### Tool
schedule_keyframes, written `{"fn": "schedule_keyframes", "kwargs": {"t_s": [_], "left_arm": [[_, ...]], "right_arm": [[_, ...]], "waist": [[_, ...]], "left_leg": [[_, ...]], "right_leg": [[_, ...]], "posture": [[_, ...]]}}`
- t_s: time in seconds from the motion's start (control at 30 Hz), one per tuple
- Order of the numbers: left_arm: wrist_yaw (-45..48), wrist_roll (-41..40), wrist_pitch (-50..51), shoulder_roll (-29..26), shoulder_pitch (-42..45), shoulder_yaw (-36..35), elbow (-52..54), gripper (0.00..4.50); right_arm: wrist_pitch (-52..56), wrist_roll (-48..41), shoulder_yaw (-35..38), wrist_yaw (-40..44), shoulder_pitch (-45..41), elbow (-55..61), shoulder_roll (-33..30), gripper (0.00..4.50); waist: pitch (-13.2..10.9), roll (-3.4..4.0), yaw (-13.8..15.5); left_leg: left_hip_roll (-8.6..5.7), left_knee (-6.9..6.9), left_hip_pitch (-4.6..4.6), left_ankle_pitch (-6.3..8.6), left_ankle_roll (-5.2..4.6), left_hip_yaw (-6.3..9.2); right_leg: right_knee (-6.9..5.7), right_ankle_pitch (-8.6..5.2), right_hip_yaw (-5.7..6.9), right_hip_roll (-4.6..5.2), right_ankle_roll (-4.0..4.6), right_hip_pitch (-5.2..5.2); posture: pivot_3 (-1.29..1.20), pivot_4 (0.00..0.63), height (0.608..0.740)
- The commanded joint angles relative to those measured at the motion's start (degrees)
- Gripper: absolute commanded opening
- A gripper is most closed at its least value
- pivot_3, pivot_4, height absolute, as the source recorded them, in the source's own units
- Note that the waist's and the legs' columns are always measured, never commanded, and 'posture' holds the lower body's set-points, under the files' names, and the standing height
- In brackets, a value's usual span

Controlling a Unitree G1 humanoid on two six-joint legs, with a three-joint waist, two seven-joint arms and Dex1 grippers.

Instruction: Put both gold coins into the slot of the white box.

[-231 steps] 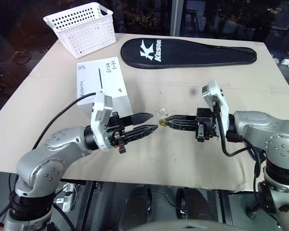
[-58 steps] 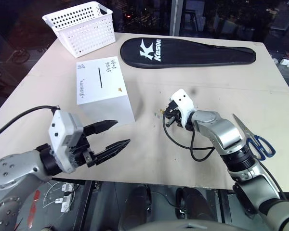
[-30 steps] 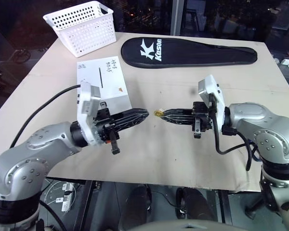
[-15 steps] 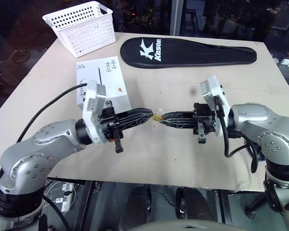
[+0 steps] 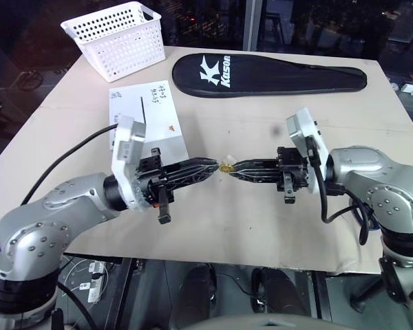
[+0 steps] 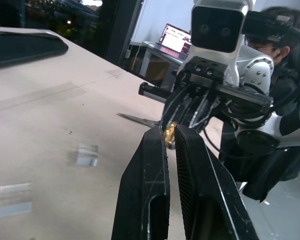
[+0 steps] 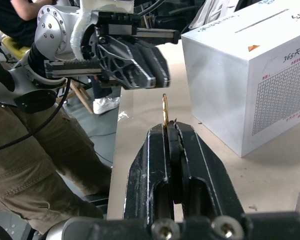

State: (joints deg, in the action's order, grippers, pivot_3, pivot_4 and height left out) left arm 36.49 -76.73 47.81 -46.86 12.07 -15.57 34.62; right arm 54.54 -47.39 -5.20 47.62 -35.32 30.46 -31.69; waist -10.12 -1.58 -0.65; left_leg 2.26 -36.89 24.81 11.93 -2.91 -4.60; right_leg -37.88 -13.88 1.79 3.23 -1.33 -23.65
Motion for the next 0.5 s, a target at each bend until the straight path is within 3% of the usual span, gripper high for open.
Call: {"fn": "schedule_keyframes", "kwargs": {"t_s": [0.03,0.5], "left_arm": [[1.68,0.32,-0.59,-1.18,-0.73,-1.35,0.96,0.33],[2.87,2.45,-1.71,-0.28,-0.46,0.09,1.42,0.33]], "right_arm": [[-1.66,-0.70,0.78,1.06,-1.81,0.63,-0.54,0.00],[-1.03,-3.32,-0.43,1.74,-3.08,1.88,-0.13,0.00]], "waist": [[0.00,0.00,-0.02],[0.00,0.00,0.01]], "left_leg": [[0.00,0.00,0.00,0.00,0.00,0.00],[0.00,0.00,0.00,0.00,0.00,-0.01]], "right_leg": [[0.00,0.00,0.00,0.00,0.00,0.00],[0.00,0.00,0.00,0.00,0.00,0.00]], "posture": [[0.00,0.150,0.740],[0.00,0.150,0.740]]}}
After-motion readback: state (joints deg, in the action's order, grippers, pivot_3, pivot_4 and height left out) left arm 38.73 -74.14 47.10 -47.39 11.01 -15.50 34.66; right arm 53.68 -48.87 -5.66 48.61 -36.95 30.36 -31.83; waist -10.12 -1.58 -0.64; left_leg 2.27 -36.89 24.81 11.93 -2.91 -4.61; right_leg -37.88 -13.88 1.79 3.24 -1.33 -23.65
